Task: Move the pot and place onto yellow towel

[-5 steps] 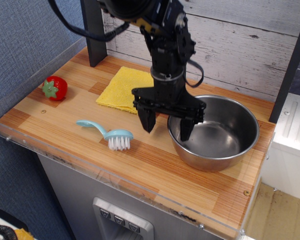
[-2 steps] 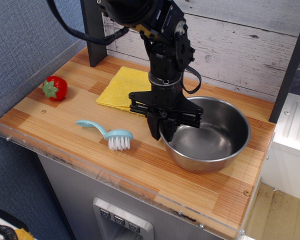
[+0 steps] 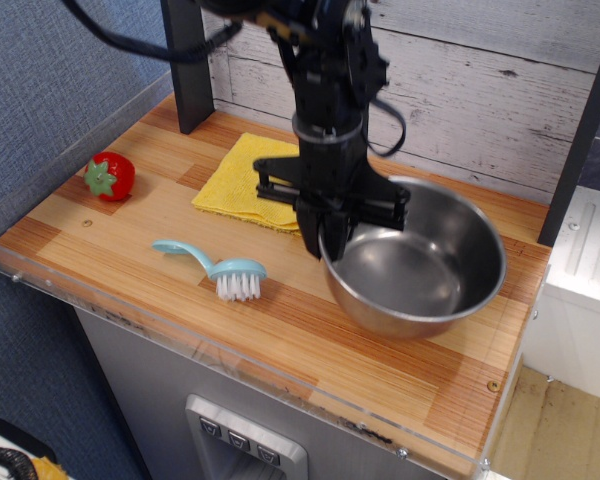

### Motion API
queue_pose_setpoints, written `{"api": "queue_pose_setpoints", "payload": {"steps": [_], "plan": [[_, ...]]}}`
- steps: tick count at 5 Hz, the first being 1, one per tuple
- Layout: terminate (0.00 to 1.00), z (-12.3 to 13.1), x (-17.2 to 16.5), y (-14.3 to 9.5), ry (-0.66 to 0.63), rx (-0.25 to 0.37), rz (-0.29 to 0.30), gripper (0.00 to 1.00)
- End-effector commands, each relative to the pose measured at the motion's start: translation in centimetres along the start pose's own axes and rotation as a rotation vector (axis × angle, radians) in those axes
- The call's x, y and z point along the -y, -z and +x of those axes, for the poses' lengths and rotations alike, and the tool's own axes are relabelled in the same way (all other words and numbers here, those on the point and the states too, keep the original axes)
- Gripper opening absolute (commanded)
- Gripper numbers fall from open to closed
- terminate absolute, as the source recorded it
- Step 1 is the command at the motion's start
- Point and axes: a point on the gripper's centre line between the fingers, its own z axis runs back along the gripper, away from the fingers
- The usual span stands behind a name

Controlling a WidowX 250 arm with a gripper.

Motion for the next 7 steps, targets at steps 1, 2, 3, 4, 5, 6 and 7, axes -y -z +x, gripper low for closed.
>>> {"api": "queue_pose_setpoints", "payload": {"steps": [1,2,3,4,5,6,7], "plan": [[0.00,1.7,-2.7,-5.8,-0.023,0.124,-0.030,0.00],[0.00,2.0,-7.3,-6.0,-0.039,0.125,0.021,0.00],[0.00,2.2,-10.7,-5.6,-0.054,0.102,0.065,0.00],[0.00,2.8,-13.0,-5.4,-0.074,0.108,0.089,0.00],[0.00,4.0,-14.9,-4.9,-0.127,0.129,0.092,0.00],[0.00,5.0,-16.2,-3.7,-0.171,0.132,0.120,0.00],[0.00,5.8,-16.9,-2.3,-0.176,0.118,0.132,0.00]]}}
